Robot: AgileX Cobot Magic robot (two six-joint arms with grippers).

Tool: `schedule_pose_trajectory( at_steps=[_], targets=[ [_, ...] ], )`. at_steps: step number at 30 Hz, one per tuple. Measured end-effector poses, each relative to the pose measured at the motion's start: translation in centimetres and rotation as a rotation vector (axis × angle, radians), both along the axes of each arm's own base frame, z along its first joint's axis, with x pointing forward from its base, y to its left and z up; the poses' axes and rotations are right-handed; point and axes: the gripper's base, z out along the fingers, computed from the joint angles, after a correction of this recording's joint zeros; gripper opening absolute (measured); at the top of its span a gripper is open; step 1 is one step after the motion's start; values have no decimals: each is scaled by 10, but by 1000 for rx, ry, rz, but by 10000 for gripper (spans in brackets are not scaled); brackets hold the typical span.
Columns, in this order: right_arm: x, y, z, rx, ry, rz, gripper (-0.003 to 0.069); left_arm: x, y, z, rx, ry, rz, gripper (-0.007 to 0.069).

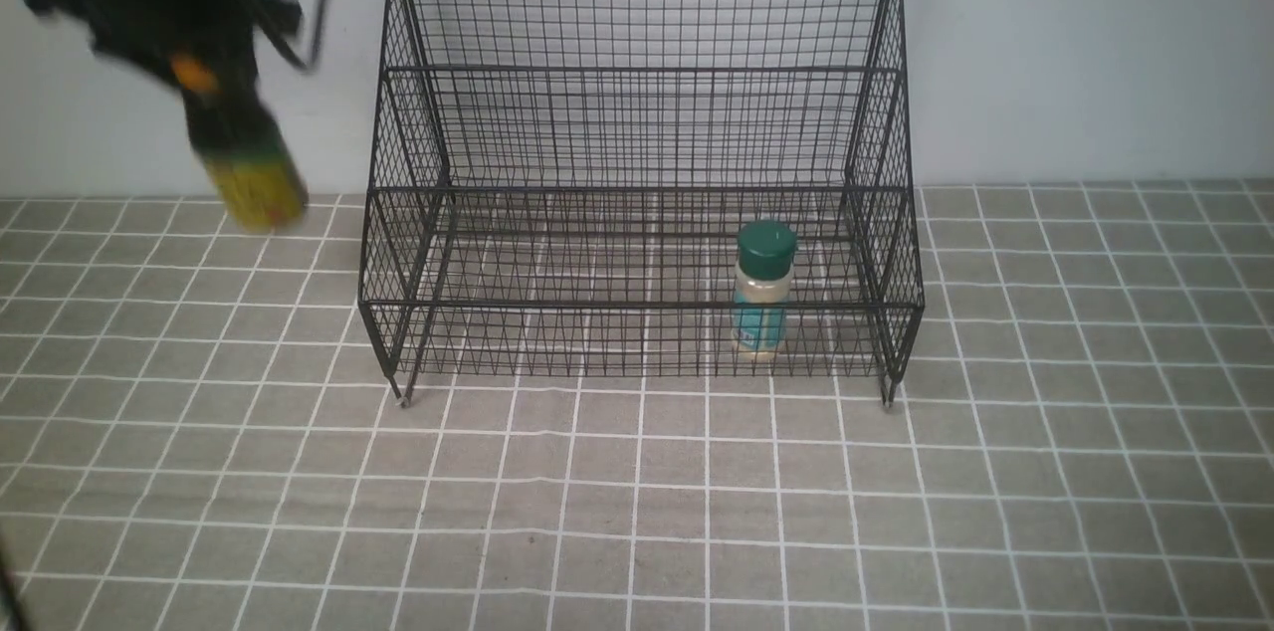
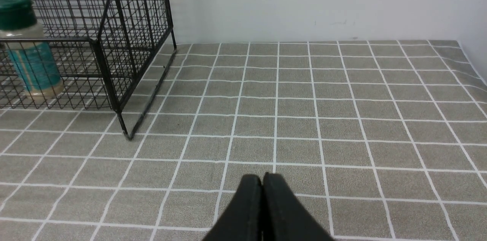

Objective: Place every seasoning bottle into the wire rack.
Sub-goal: Use the left arm to put the condiment bottle back on the shelf

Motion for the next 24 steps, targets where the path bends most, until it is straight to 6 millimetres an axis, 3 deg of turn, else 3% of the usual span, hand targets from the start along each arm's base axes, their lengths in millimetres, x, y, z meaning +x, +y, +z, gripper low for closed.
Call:
schedule_pose_trajectory(
  at_steps=[3, 5, 8, 11, 13, 14, 18, 24],
  targets=[
    [0, 0, 0, 0, 0, 0, -14, -25, -6, 52, -58, -139, -22, 302],
    [0, 0, 0, 0, 0, 0, -14, -37, -14, 70, -83, -179, -46, 302],
    [0, 0, 0, 0, 0, 0, -14, -45, -26, 80, -95, -201, -80, 302],
    [0, 0, 0, 0, 0, 0, -14, -46, -55, 78, -111, -187, -155, 302],
    [0, 0, 0, 0, 0, 0, -14, -44, -64, 74, -113, -177, -176, 302],
    [0, 0, 0, 0, 0, 0, -14, -42, -80, 68, -112, -158, -212, 302],
    [0, 0, 0, 0, 0, 0, -14, -37, -103, 54, -118, -122, -254, 302],
    [0, 0, 0, 0, 0, 0, -14, -22, -116, 30, -102, -75, -258, 302]
  ],
)
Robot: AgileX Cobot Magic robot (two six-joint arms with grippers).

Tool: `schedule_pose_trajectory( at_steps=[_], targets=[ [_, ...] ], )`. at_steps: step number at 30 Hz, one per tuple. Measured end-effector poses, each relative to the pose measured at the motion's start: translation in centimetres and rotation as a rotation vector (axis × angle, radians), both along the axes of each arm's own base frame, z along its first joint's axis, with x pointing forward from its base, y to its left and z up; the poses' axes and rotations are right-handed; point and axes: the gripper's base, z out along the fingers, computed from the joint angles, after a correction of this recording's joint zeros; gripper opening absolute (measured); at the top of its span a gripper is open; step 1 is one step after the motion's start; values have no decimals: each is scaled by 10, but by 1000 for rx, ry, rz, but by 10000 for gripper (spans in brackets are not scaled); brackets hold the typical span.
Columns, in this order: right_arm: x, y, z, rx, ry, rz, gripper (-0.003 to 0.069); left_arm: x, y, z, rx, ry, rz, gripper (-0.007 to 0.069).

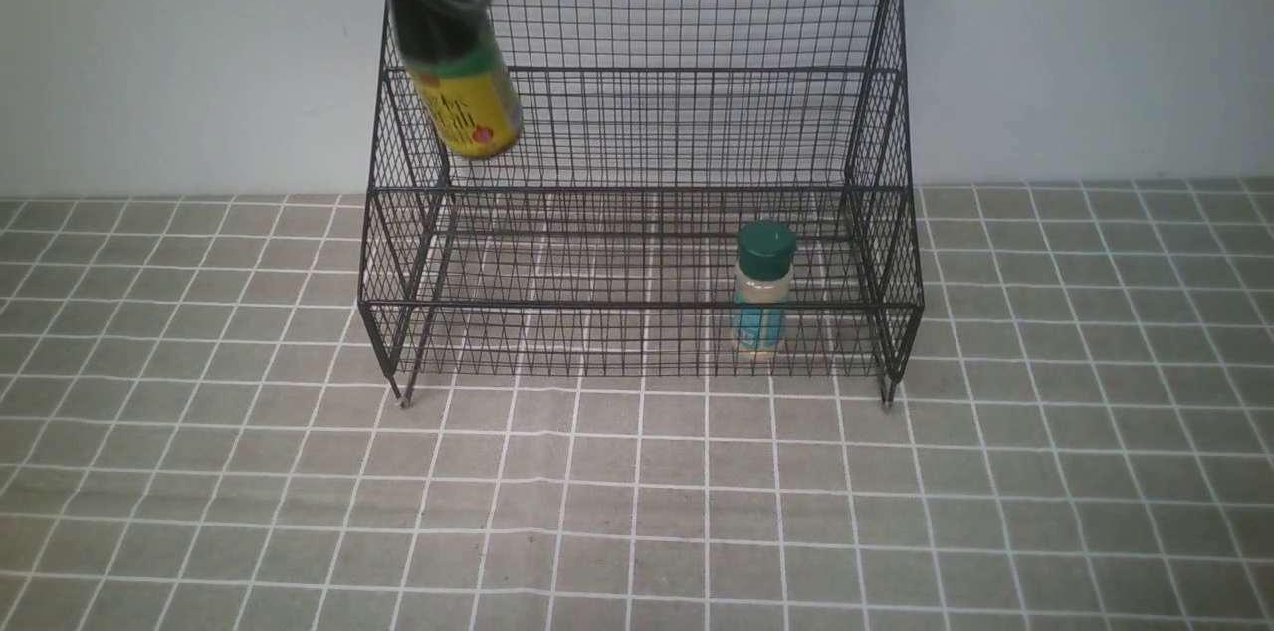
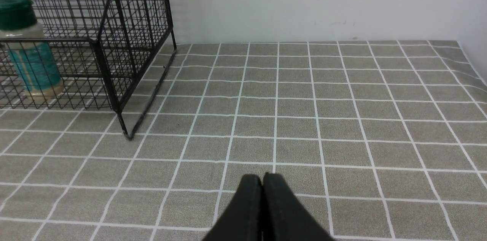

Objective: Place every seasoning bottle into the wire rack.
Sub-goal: Use the left arm to put the condiment bottle back on the shelf

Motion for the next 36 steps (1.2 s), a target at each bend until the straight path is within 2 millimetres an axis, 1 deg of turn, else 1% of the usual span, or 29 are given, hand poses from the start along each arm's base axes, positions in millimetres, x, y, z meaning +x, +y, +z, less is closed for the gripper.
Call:
schedule_pose_trajectory(
  at_steps=[2, 3, 4, 5, 8, 12, 13, 14, 16, 17, 18, 21, 24, 28, 29, 31, 32, 33, 34, 35, 36],
  targets=[
    [0, 0, 0, 0, 0, 0, -14, 4, -1, -6, 6, 8, 2, 302],
    [0, 0, 0, 0, 0, 0, -14, 12, -2, -18, 16, 25, 3, 302],
    [0, 0, 0, 0, 0, 0, -14, 12, -2, -18, 17, 24, 3, 302],
    [0, 0, 0, 0, 0, 0, -14, 18, -4, -27, 22, 34, 4, 302],
    [0, 0, 0, 0, 0, 0, -14, 27, -6, -41, 28, 55, 4, 302],
    [0, 0, 0, 0, 0, 0, -14, 34, -8, -54, 35, 80, 3, 302],
    [0, 0, 0, 0, 0, 0, -14, 38, -9, -63, 39, 99, 3, 302],
    [0, 0, 0, 0, 0, 0, -14, 38, -9, -63, 39, 99, 3, 302],
    [0, 0, 0, 0, 0, 0, -14, 44, -11, -78, 46, 132, 2, 302],
    [0, 0, 0, 0, 0, 0, -14, 45, -12, -80, 48, 137, 2, 302],
    [0, 0, 0, 0, 0, 0, -14, 47, -12, -89, 54, 159, 2, 302],
    [0, 0, 0, 0, 0, 0, -14, 51, -13, -101, 62, 187, 2, 302],
    [0, 0, 0, 0, 0, 0, -14, 54, -14, -108, 65, 201, 2, 311],
    [0, 0, 0, 0, 0, 0, -14, 54, -14, -107, 62, 200, 1, 370],
    [0, 0, 0, 0, 0, 0, -14, 53, -14, -105, 55, 197, 10, 409],
    [0, 0, 0, 0, 0, 0, -14, 51, -14, -99, 42, 186, 26, 442],
    [0, 0, 0, 0, 0, 0, -14, 48, -13, -89, 30, 168, 40, 454],
    [0, 0, 0, 0, 0, 0, -14, 47, -12, -86, 27, 161, 42, 455],
    [0, 0, 0, 0, 0, 0, -14, 44, -11, -72, 12, 127, 49, 455],
    [0, 0, 0, 0, 0, 0, -14, 43, -11, -69, 9, 120, 50, 454],
    [0, 0, 0, 0, 0, 0, -14, 36, -9, -51, -6, 81, 53, 440]
  ],
)
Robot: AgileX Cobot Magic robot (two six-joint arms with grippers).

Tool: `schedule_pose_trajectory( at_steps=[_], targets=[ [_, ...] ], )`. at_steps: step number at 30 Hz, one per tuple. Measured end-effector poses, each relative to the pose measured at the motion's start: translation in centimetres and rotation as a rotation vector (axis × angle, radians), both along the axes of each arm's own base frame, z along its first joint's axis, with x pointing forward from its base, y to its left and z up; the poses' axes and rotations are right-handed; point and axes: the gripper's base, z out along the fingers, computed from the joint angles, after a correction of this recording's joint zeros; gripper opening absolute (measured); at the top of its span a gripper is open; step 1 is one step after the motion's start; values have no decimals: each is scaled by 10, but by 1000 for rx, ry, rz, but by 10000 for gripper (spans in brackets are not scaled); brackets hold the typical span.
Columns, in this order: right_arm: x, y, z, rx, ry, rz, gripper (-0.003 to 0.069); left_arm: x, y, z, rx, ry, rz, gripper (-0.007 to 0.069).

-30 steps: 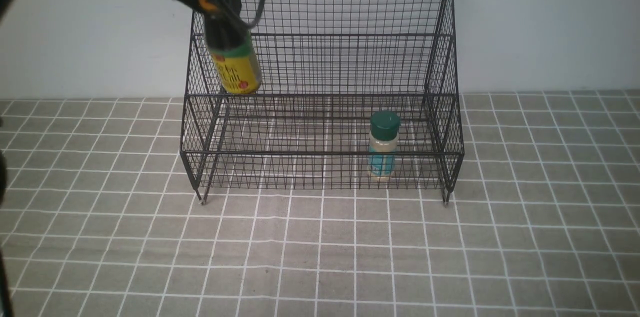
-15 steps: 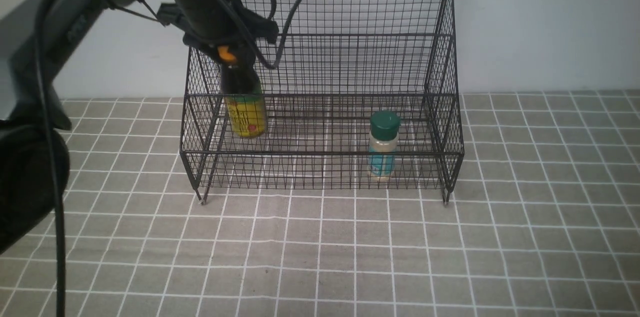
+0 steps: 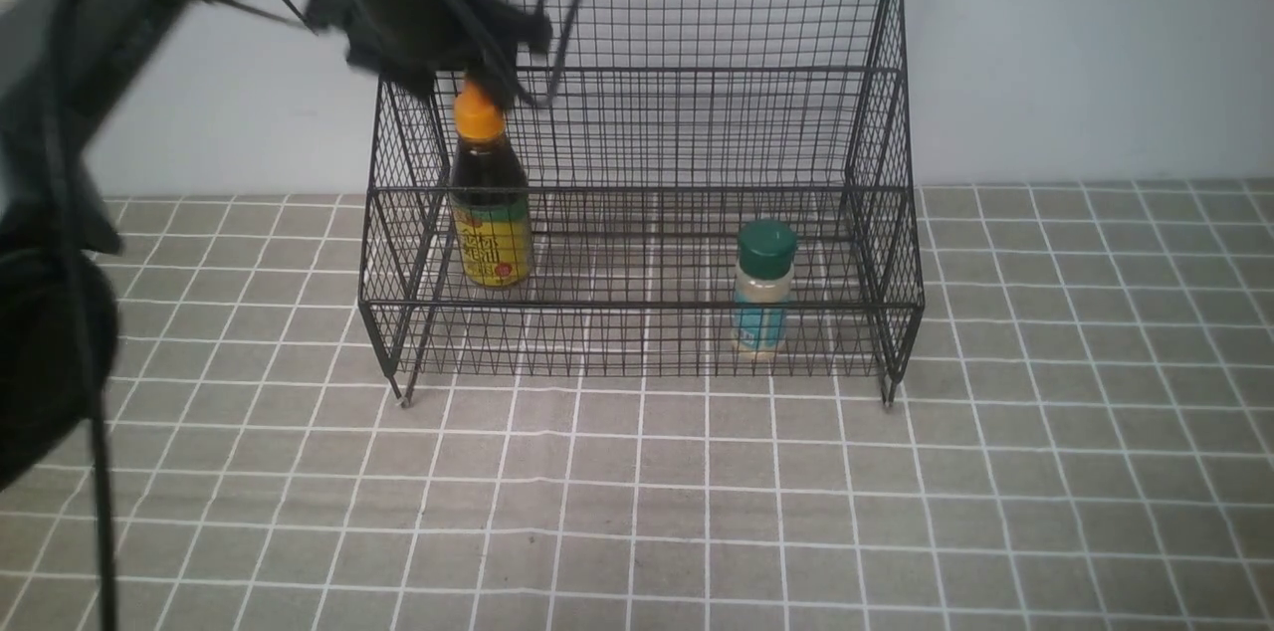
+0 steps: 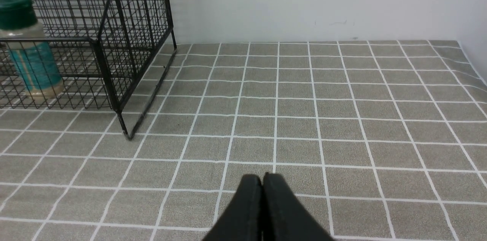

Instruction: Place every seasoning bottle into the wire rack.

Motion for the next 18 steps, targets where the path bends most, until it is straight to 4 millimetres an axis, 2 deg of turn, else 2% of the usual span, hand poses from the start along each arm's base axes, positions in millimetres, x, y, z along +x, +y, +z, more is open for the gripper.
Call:
schedule_pose_trajectory(
  at_steps=[1, 4, 5, 6, 7, 8, 9, 10, 11, 14, 16, 18],
  targets=[
    [0, 0, 0, 0, 0, 0, -14, -5, 1, 11, -7, -24, 0, 433],
    [0, 0, 0, 0, 0, 0, -14, -33, 9, 62, -36, -136, 3, 325],
    [0, 0, 0, 0, 0, 0, -14, -35, 10, 65, -36, -142, 3, 308],
    [0, 0, 0, 0, 0, 0, -14, -53, 16, 90, -42, -202, 8, 227],
    [0, 0, 0, 0, 0, 0, -14, -63, 20, 104, -44, -235, 11, 169],
    [0, 0, 0, 0, 0, 0, -14, -63, 20, 104, -44, -234, 11, 157],
    [0, 0, 0, 0, 0, 0, -14, -80, 25, 124, -52, -285, 14, 80],
    [0, 0, 0, 0, 0, 0, -14, -91, 29, 135, -53, -313, 17, 43],
    [0, 0, 0, 0, 0, 0, -14, -96, 30, 139, -53, -320, 19, 29],
    [0, 0, 0, 0, 0, 0, -14, -137, 42, 163, -59, -371, 23, -4],
    [0, 0, 0, 0, 0, 0, -14, -161, 50, 168, -52, -373, 23, -7],
    [0, 0, 0, 0, 0, 0, -14, -179, 55, 163, -32, -352, 22, -7]
  ],
)
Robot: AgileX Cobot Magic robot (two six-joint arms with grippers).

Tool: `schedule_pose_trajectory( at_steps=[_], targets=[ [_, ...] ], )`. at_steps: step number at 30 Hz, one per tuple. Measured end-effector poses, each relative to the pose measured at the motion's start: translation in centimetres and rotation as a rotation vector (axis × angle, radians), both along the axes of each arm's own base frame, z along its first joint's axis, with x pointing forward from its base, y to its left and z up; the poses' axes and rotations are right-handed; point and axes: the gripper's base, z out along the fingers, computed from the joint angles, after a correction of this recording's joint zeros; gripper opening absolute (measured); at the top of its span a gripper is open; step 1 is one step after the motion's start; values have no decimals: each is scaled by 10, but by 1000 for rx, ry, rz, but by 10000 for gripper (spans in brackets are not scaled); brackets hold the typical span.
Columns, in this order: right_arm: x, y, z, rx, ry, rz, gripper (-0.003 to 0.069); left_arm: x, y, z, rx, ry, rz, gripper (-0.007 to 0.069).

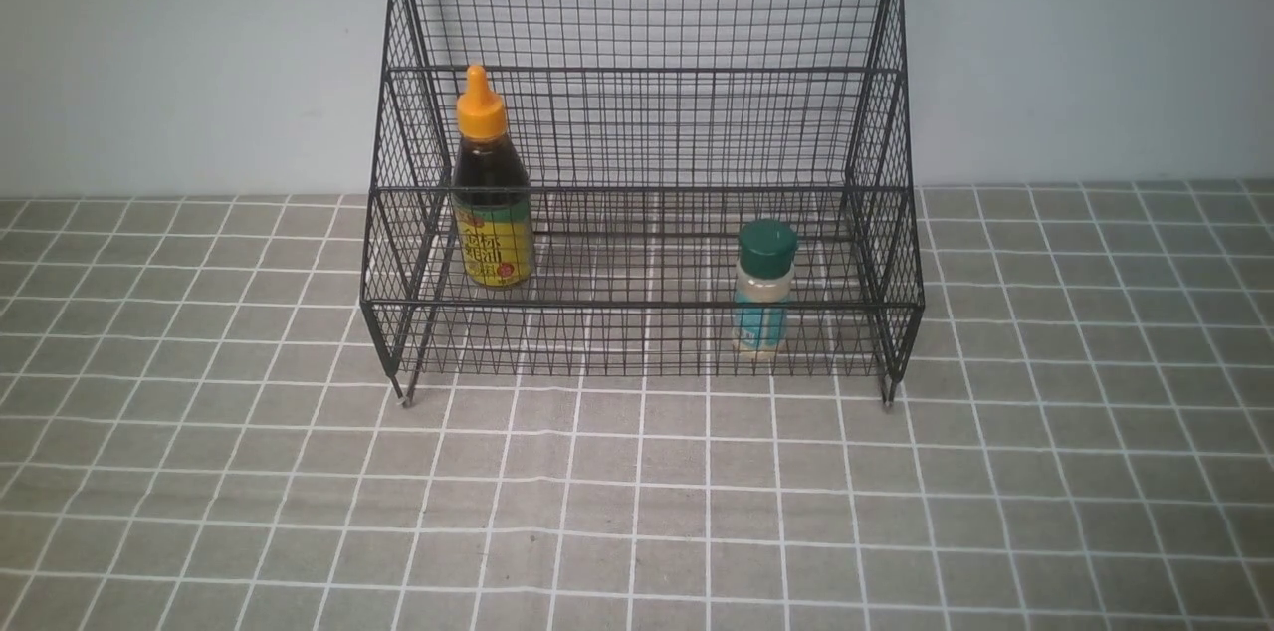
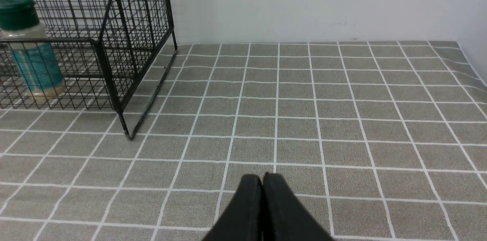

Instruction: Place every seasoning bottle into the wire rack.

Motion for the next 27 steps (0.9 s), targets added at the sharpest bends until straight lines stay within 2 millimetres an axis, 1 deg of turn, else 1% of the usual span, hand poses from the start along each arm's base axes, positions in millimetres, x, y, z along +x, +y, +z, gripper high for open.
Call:
schedule_pose_trajectory(
  at_steps=[1, 2, 3, 4, 5, 6, 7, 8, 9, 10, 11, 12, 13, 15, 16, 18, 19, 22, 25, 26, 27],
  targets=[
    [0, 0, 0, 0, 0, 0, -14, -15, 5, -5, 17, 16, 7, -7],
    [0, 0, 0, 0, 0, 0, -14, -19, 7, -7, 23, 22, 10, -7],
    [0, 0, 0, 0, 0, 0, -14, -36, 13, -11, 39, 28, 21, -7],
    [0, 0, 0, 0, 0, 0, -14, -53, 20, -26, 57, 64, 36, -7],
    [0, 0, 0, 0, 0, 0, -14, -58, 21, -23, 53, 49, 39, -7],
    [0, 0, 0, 0, 0, 0, -14, -80, 29, -36, 53, 49, 55, -7],
    [0, 0, 0, 0, 0, 0, -14, -93, 32, -48, 45, 39, 64, -7],
    [0, 0, 0, 0, 0, 0, -14, -96, 33, -50, 42, 33, 65, -7],
    [0, 0, 0, 0, 0, 0, -14, -126, 42, -58, 12, -39, 70, -7],
    [0, 0, 0, 0, 0, 0, -14, -127, 42, -63, 7, -48, 69, -7],
    [0, 0, 0, 0, 0, 0, -14, -141, 45, -74, -3, -77, 66, -7],
    [0, 0, 0, 0, 0, 0, -14, -149, 47, -80, -10, -97, 64, -7],
    [0, 0, 0, 0, 0, 0, -14, -163, 51, -96, -20, -125, 60, -7],
    [0, 0, 0, 0, 0, 0, -14, -182, 56, -115, -32, -158, 57, -7],
    [0, 0, 0, 0, 0, 0, -14, -190, 58, -119, -38, -176, 56, -7],
    [0, 0, 0, 0, 0, 0, -14, -209, 63, -138, -44, -193, 56, -7],
    [0, 0, 0, 0, 0, 0, -14, -217, 65, -143, -49, -210, 56, -7],
    [0, 0, 0, 0, 0, 0, -14, -235, 70, -159, -57, -232, 58, -7],
    [0, 0, 0, 0, 0, 0, -14, -247, 74, -173, -58, -230, 62, -7],
    [0, 0, 0, 0, 0, 0, -14, -248, 74, -174, -59, -232, 62, -7],
    [0, 0, 0, 0, 0, 0, -14, -253, 76, -181, -57, -224, 66, -7]
  ],
)
